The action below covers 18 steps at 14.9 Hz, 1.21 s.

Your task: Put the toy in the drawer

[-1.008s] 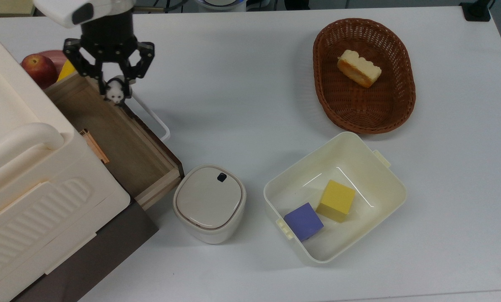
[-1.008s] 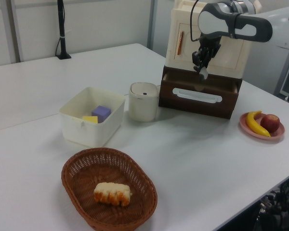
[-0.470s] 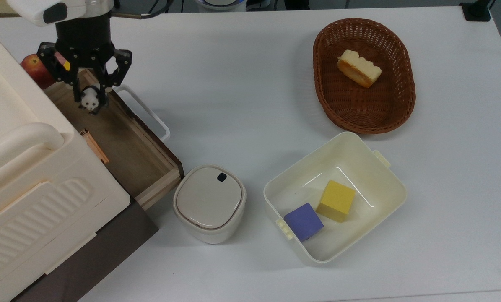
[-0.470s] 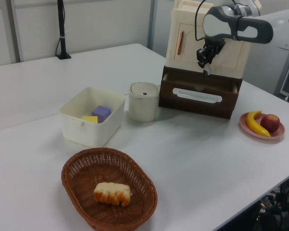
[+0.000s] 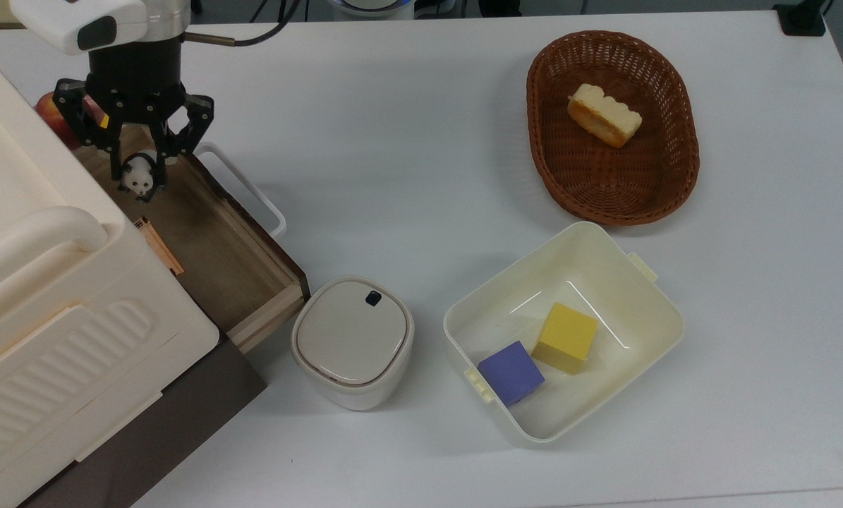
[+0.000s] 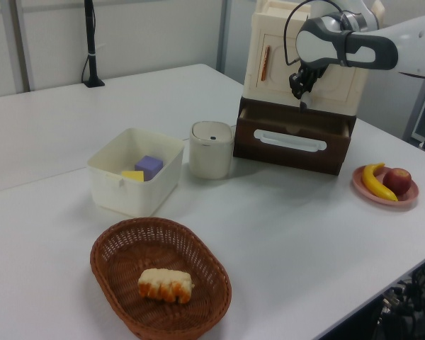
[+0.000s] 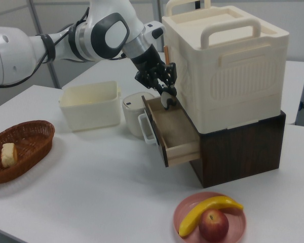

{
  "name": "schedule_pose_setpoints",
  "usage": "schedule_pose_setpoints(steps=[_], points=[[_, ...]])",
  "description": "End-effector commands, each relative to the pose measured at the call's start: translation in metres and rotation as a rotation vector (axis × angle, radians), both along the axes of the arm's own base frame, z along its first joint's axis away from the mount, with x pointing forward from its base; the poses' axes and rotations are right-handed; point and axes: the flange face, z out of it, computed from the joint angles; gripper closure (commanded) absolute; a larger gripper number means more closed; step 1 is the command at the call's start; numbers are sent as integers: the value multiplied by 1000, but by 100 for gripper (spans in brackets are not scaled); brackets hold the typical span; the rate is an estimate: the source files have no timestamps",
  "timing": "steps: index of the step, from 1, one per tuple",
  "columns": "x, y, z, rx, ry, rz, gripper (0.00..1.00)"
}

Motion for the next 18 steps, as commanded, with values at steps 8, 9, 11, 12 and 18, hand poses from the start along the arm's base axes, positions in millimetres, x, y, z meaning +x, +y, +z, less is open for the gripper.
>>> schedule_pose_setpoints(steps=[8, 9, 11, 12, 18], points=[[0, 7, -11, -21, 11, 34, 54], [0, 6, -11, -21, 11, 32, 52], [-1, 6, -11, -20, 12, 30, 46], [0, 8, -11, -20, 12, 33, 44], [-13, 18, 10, 64, 5, -24, 12]])
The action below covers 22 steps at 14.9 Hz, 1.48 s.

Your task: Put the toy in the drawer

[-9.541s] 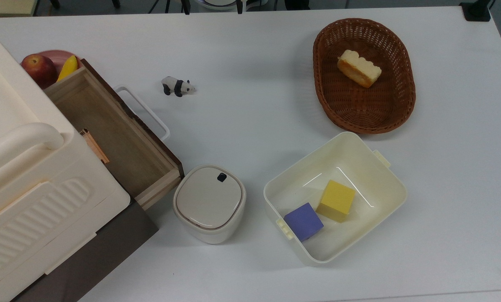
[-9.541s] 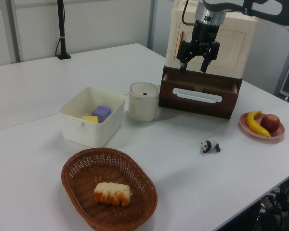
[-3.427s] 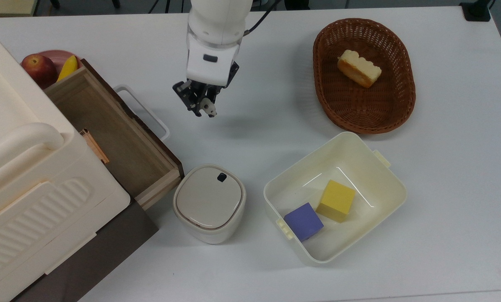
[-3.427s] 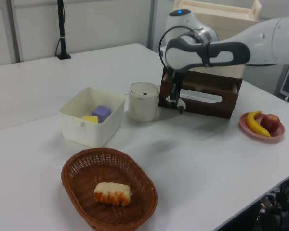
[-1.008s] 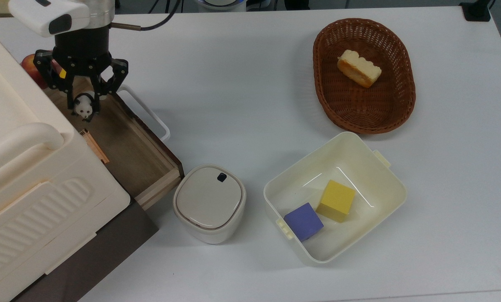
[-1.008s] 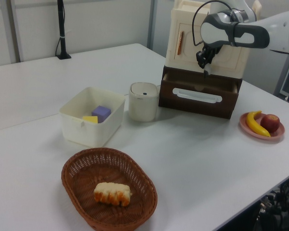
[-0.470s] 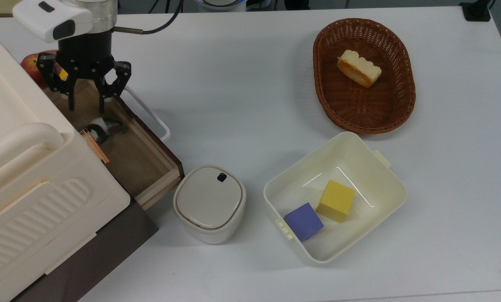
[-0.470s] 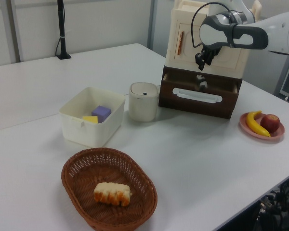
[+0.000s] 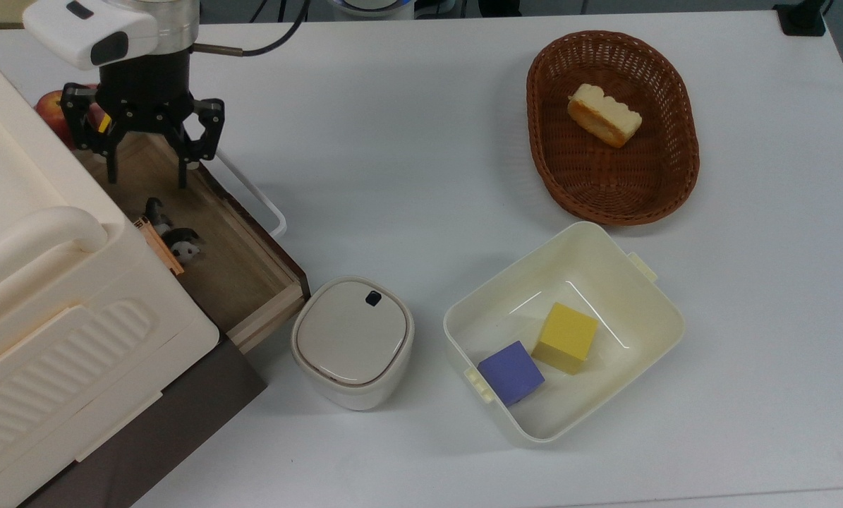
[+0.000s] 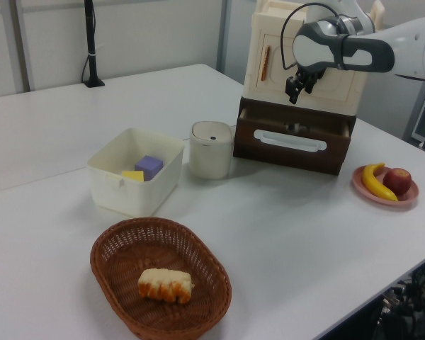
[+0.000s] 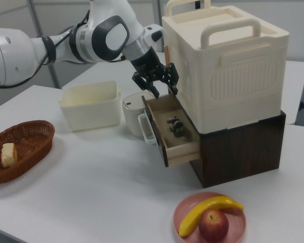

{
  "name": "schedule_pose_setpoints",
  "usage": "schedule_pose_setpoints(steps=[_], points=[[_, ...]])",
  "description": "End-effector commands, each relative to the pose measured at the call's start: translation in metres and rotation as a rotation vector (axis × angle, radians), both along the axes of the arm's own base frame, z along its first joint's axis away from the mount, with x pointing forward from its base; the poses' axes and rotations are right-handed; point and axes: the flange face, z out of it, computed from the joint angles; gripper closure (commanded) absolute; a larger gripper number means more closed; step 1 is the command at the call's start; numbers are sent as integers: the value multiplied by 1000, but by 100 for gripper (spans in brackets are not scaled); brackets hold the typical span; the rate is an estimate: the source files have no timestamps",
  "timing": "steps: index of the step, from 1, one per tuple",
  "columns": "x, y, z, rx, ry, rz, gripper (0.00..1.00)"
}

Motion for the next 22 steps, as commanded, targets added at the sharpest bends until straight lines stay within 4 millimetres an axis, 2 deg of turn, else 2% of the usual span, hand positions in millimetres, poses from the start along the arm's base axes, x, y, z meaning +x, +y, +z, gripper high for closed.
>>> schedule_pose_setpoints(steps=[1, 3, 6, 9, 10, 13, 14, 15, 17, 19, 22], points=[[-21, 22, 20, 99, 22, -58, 12], [-29, 57, 27, 168, 65, -93, 3], [-39, 97, 37, 236, 85, -199, 0], [-46, 145, 32, 252, 150, -182, 0], [-47, 155, 31, 252, 168, -168, 0], [-60, 164, 43, 273, 198, -164, 0], [-72, 167, 53, 315, 218, -169, 0], [-87, 166, 66, 356, 220, -199, 0], [-101, 160, 73, 363, 217, -225, 0], [-106, 146, 77, 390, 216, -254, 0], [-106, 147, 76, 413, 220, -279, 0]])
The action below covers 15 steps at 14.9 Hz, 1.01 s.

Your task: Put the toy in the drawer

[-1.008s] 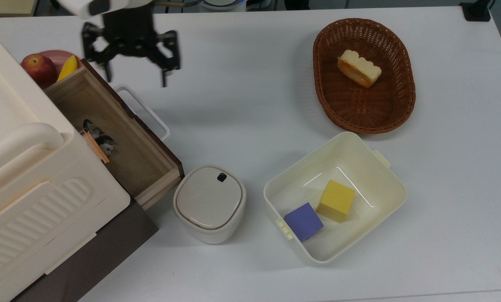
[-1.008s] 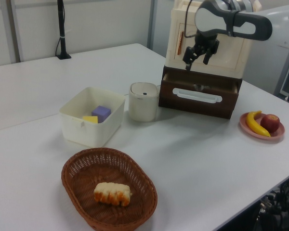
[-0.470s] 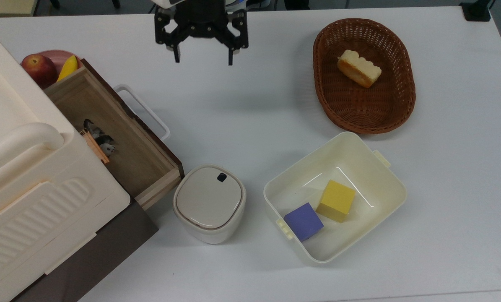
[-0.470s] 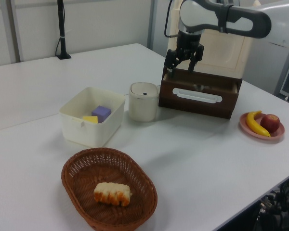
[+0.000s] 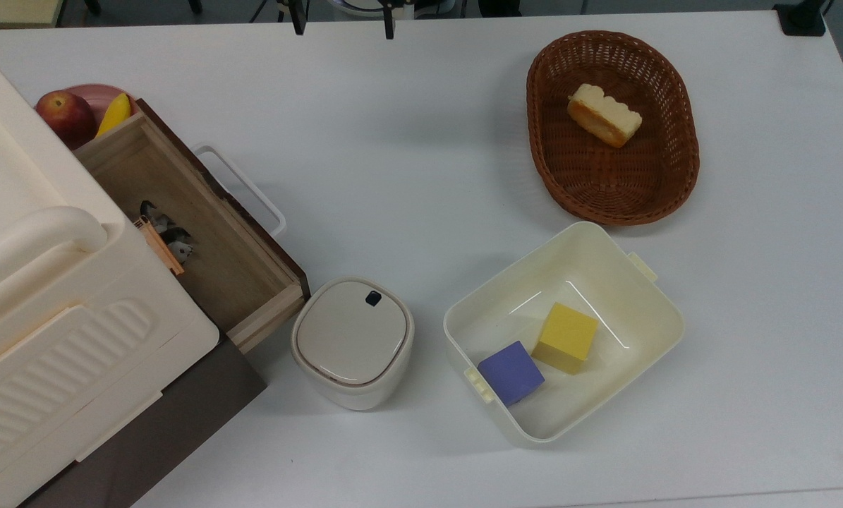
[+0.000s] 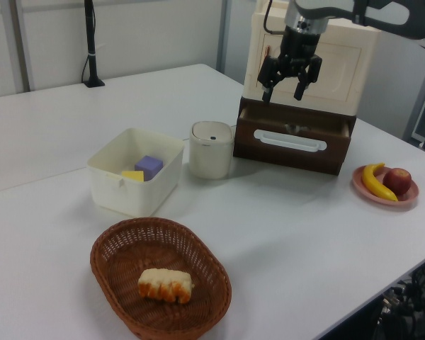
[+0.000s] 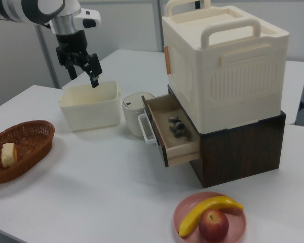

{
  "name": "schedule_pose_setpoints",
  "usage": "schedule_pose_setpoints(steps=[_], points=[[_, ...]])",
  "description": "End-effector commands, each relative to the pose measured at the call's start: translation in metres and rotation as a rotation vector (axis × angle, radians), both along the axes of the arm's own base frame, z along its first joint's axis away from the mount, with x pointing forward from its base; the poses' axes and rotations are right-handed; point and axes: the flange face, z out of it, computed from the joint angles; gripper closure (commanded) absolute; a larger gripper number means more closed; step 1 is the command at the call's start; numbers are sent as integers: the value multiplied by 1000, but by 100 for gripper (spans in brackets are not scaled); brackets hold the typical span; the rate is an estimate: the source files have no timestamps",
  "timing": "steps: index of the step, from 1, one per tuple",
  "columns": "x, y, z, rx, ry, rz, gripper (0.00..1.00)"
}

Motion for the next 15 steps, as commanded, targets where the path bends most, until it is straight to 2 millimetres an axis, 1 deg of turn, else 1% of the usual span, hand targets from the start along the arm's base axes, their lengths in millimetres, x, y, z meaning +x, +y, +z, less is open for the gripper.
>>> schedule_pose_setpoints(steps=[1, 10, 15], points=[[-9, 0, -5, 32, 16, -39, 0], [-8, 1, -4, 36, 10, -28, 0], [-8, -2, -2, 37, 5, -32, 0]])
